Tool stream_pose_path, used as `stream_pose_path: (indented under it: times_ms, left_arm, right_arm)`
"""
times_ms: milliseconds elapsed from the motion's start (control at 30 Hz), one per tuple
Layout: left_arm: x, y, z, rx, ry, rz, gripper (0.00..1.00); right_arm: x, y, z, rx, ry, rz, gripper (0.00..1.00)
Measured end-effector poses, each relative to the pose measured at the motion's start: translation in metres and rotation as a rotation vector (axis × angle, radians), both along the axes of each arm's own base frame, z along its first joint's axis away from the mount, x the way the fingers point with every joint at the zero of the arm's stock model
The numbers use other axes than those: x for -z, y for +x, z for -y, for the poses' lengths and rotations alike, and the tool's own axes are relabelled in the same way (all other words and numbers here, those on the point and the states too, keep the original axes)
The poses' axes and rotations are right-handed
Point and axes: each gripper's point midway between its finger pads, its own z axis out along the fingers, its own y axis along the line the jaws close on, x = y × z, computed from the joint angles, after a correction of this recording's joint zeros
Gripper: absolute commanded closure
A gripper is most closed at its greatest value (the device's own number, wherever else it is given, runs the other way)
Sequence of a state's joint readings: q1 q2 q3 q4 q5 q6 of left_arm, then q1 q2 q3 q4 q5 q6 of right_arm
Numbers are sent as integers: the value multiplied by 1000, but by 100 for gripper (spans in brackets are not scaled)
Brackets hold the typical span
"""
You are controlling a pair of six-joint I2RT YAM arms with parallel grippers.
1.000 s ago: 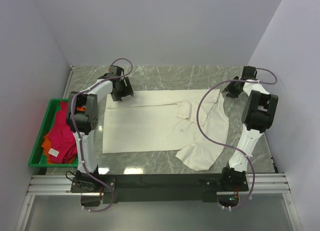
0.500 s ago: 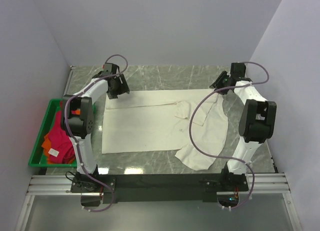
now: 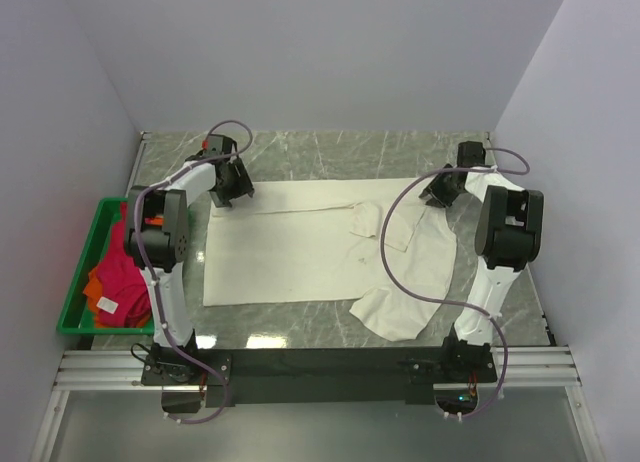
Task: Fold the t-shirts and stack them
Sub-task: Fold the tshirt
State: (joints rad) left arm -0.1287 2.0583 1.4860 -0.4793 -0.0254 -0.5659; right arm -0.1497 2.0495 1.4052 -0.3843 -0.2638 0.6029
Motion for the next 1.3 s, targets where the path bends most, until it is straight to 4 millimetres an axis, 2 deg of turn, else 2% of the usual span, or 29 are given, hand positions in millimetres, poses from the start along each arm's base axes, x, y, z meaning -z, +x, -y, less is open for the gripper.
stream_pose_path:
  times_ms: [267,500,600,767,833,900,1000,1067,1100,1167,1300]
  left_arm:
    - [-1,29,4,0,-7,30,28]
    - [-5,55,14,18,-53,64,20]
    - [-8,57,16,23,-70,67,16]
    - [-23,50,16,25,-76,76,7]
    - [-40,40,14,23,-74,87,5]
    - [-68,27,11,14,-75,122,5]
    - [-119,-2,5,1,-77,199,5]
    - [-143,-25,-1,-12,-68,245,5]
    - [-149,-38,-4,-18,-62,261,5]
    - [-147,-69,-11,-28,-48,258,5]
    - [-99,-134,-23,-41,-9,132,7]
  right_arm:
    - [0,26,19,34,-24,-7,64]
    - [-5,60,36,39,-47,13,64]
    - [-8,71,44,33,-72,33,64]
    - [-24,67,52,30,-126,51,58]
    - [-41,56,52,28,-151,60,53]
    - [-68,42,52,32,-189,86,51]
    - [-105,13,42,30,-233,126,47]
    - [-123,-12,29,15,-251,154,46]
    - [-126,-26,23,9,-258,156,46]
    - [-122,-52,10,-15,-262,147,46]
    - [-89,-104,-14,-79,-257,65,52]
